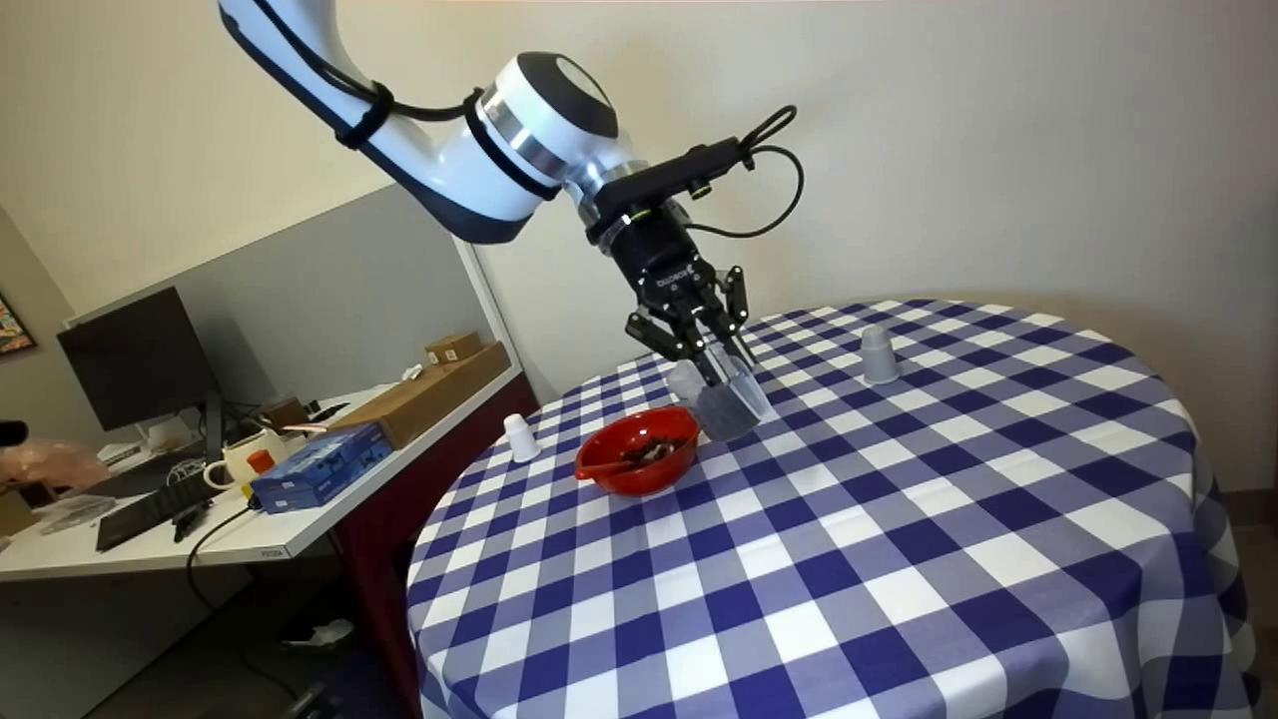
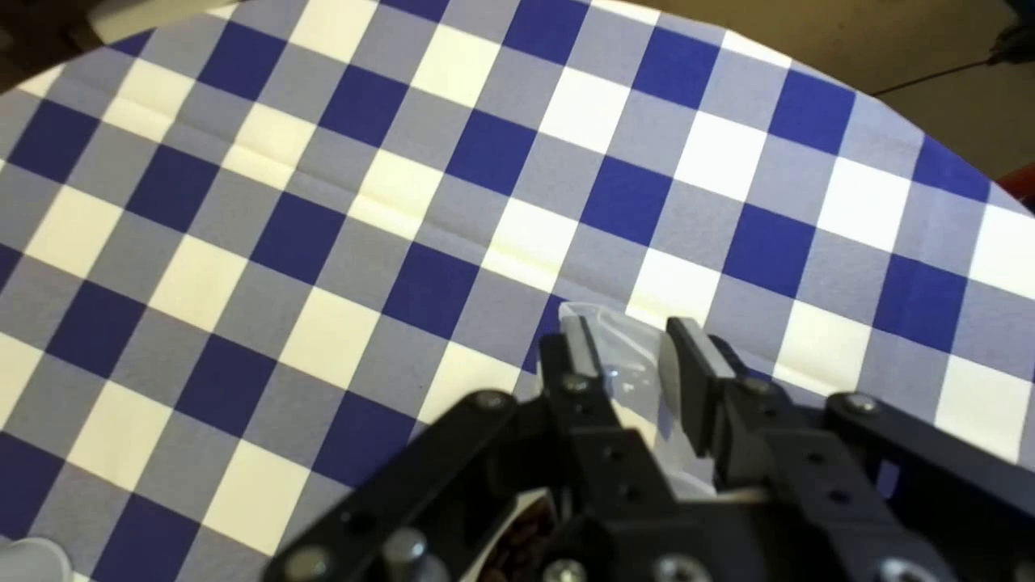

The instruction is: Pick up the jug and pour some of its contents into the bow

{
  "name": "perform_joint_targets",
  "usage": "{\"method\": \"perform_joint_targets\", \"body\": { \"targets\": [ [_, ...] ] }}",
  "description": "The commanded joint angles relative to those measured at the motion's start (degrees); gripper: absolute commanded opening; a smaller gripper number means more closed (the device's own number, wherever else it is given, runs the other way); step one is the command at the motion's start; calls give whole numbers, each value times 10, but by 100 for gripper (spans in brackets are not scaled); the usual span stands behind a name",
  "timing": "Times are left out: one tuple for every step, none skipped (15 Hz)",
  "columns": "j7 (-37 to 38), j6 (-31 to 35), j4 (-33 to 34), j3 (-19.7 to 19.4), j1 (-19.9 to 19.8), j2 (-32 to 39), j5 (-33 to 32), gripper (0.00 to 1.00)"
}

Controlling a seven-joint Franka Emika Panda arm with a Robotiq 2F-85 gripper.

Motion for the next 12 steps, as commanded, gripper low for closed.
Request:
{"method": "perform_joint_targets", "body": {
  "targets": [
    [60, -98, 7, 15, 32, -13, -40, 12],
    [69, -124, 10, 22, 39, -14, -48, 12],
    [76, -147, 13, 28, 44, -16, -59, 12],
    [83, -164, 16, 34, 49, -17, -71, 12],
    [92, -181, 20, 40, 53, -18, -83, 12],
    [99, -196, 26, 46, 57, -17, -94, 12],
    [107, -211, 33, 51, 60, -15, -106, 12],
    [117, -226, 44, 56, 64, -8, -118, 12],
    [123, -241, 55, 61, 67, 0, -127, 12],
    [127, -255, 66, 66, 71, 9, -136, 12],
    [135, -268, 75, 71, 74, 19, -145, 12],
    [140, -280, 85, 77, 78, 33, -150, 12]
  ]
}}
